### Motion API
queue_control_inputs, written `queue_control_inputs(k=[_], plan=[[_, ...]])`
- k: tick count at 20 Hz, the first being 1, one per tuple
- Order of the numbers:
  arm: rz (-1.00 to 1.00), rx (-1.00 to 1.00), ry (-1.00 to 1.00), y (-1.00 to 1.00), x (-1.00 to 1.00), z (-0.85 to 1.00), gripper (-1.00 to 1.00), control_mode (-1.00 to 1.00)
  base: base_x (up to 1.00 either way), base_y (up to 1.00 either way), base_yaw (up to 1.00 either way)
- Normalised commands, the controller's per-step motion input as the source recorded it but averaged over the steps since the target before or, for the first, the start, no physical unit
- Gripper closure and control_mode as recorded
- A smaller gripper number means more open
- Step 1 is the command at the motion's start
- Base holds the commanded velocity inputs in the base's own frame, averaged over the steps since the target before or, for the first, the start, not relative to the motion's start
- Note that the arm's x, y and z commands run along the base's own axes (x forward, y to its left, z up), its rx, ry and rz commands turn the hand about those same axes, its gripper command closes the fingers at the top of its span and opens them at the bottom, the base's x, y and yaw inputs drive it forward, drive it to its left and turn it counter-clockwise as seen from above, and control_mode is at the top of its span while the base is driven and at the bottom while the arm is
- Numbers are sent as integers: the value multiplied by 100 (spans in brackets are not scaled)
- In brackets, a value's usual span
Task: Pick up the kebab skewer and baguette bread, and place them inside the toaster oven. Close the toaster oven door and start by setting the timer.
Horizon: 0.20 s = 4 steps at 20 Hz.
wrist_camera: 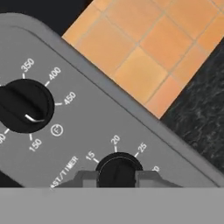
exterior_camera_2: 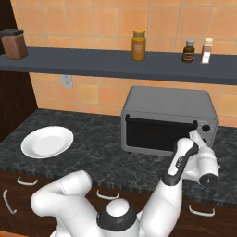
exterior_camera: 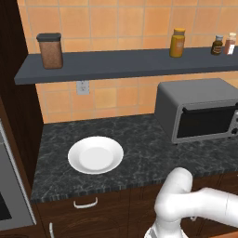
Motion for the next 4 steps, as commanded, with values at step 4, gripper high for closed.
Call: queue_control_inputs(k=[4], plan=[[-3,54,6,0,-3,0,100,-100,0,0,0]])
